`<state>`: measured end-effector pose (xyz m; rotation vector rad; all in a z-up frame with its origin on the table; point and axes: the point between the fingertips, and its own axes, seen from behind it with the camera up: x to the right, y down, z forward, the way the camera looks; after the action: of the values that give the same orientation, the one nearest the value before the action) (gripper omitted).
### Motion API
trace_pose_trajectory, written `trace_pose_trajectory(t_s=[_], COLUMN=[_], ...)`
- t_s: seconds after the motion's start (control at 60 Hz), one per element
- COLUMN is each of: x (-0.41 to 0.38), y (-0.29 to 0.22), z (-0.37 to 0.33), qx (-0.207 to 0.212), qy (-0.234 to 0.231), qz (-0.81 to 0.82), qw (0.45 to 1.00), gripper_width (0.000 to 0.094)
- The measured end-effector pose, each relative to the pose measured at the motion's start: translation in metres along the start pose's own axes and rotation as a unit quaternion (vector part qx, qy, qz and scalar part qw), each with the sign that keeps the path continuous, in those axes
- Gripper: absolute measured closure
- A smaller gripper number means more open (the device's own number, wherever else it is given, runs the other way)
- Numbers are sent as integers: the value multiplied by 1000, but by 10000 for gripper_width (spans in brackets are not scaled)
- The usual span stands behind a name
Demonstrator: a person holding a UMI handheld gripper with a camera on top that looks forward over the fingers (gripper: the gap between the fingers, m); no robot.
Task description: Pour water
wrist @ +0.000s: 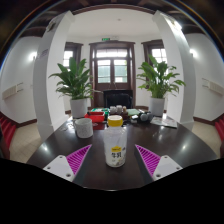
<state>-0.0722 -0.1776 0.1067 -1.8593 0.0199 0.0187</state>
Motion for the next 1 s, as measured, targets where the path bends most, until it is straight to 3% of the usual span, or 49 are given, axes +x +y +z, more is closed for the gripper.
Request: trace_pose_trajectory(t_s=[0.467,0.567,0.617,0.767,0.817,1.0], x=[10,8,9,10,9,5], y=[4,12,13,12,12,12], z=[105,114,115,115,117,118], qx=[16,9,9,18,18,14], qy=[-8,-16,-18,-20,-20,-20], qz=[-25,-15,-10,-17,-22,-44], qw=[1000,1000,1000,1000,999,999], gripper_width=[101,183,349,478,516,517])
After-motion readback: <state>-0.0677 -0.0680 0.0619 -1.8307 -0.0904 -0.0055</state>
